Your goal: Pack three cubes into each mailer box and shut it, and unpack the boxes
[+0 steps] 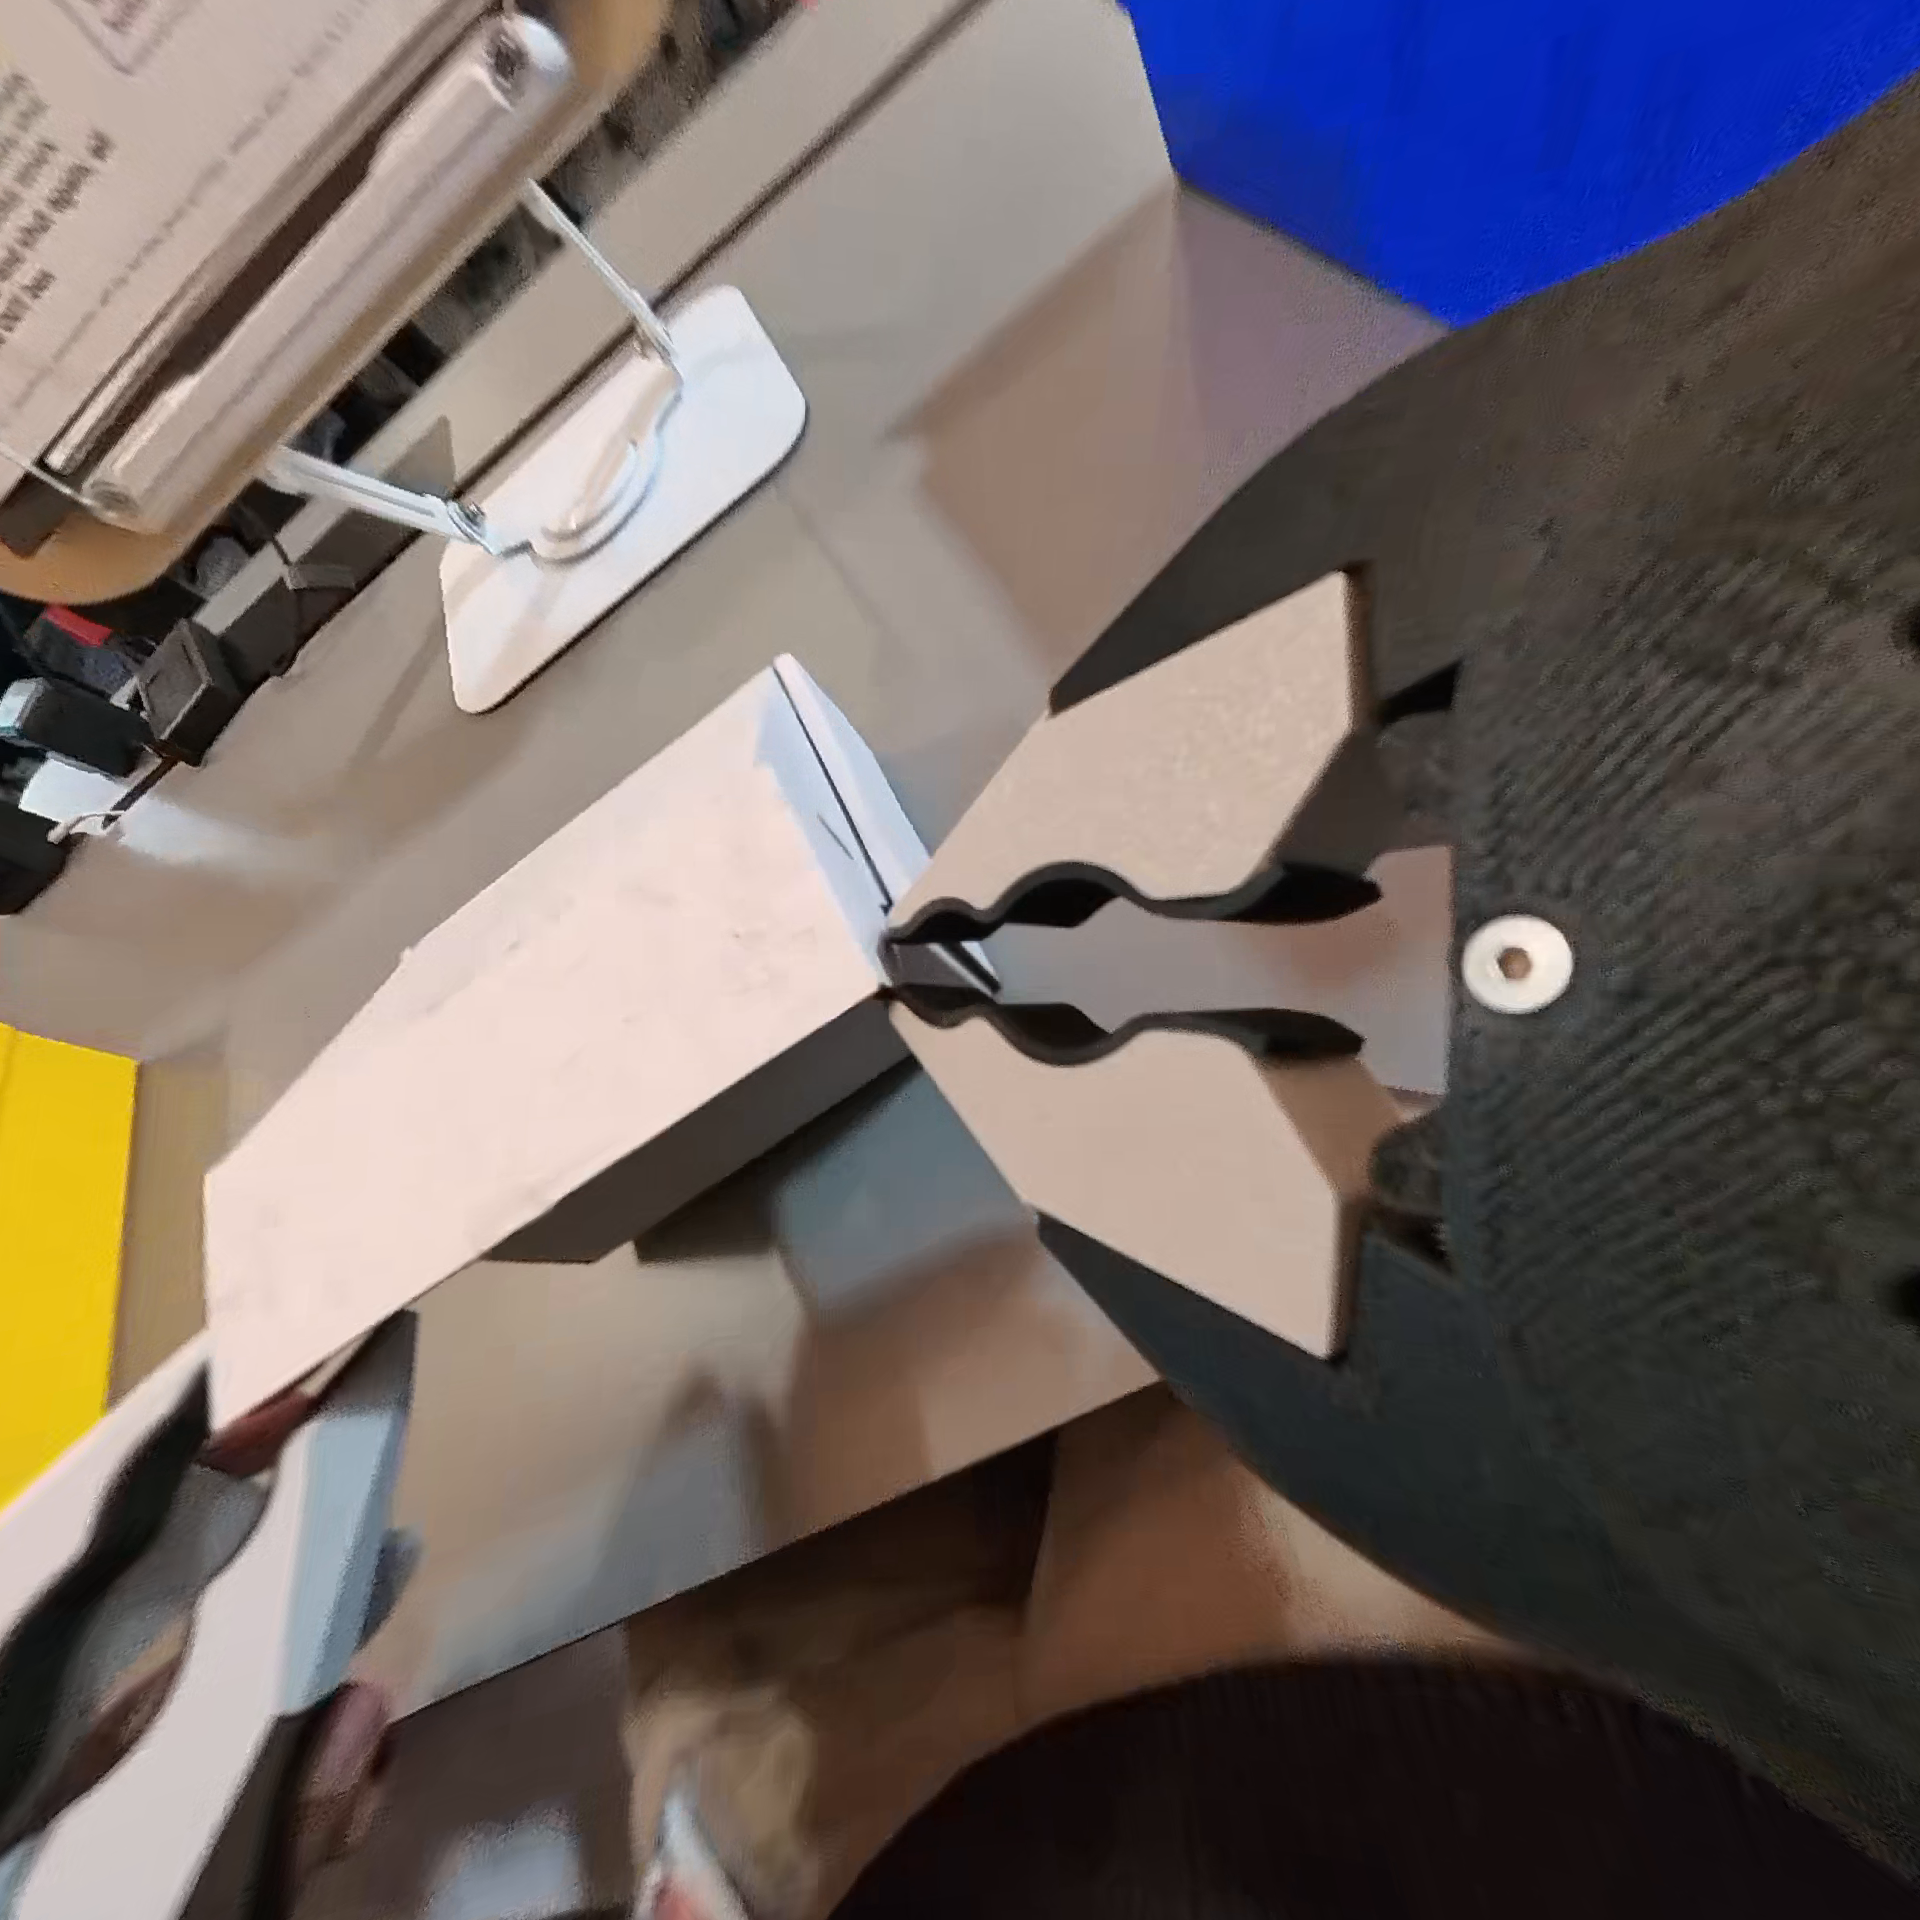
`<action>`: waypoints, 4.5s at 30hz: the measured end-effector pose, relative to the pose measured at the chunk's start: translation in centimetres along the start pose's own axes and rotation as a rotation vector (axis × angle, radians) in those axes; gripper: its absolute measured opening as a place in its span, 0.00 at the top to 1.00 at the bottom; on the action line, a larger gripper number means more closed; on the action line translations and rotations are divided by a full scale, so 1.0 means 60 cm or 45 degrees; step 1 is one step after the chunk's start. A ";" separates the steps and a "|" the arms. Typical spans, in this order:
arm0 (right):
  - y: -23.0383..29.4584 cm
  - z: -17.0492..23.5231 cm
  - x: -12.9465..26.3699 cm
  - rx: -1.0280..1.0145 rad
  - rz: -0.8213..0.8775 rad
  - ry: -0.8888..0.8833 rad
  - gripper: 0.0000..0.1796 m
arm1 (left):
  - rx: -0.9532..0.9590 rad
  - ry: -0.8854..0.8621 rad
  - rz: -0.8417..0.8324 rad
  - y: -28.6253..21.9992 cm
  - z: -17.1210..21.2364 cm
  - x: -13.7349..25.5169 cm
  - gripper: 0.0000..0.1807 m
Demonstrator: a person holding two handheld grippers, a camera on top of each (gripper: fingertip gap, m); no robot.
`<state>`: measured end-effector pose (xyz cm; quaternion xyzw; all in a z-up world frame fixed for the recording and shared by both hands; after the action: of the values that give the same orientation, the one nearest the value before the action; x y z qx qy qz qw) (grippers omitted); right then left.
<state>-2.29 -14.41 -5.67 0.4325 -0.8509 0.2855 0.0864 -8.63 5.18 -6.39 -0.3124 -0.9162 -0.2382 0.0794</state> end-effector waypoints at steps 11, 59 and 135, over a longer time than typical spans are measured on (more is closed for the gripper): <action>-0.012 0.000 -0.003 -0.499 -0.242 0.006 0.97 | 0.267 -0.082 -0.021 0.008 -0.019 0.000 0.94; -0.026 -0.019 0.009 -0.182 0.120 0.047 0.94 | 0.136 -0.048 -0.064 0.000 -0.031 -0.009 0.96; -0.027 0.069 -0.032 -0.246 -0.107 0.261 0.99 | 1.004 -0.057 0.574 -0.021 0.024 -0.020 0.91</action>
<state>0.59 -16.19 -9.17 0.4258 -0.8423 0.2413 0.2260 -8.45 4.34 -8.47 -0.4550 -0.8475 0.1590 0.2222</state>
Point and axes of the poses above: each gripper's, where its closed fingertips meet, x back along the fingers, z out of its underside, y = z × x across the jaws, the point moved 6 cm from there along x, back along the fingers, and after that the axes turned 12 degrees about z, right-handed, at the moved point
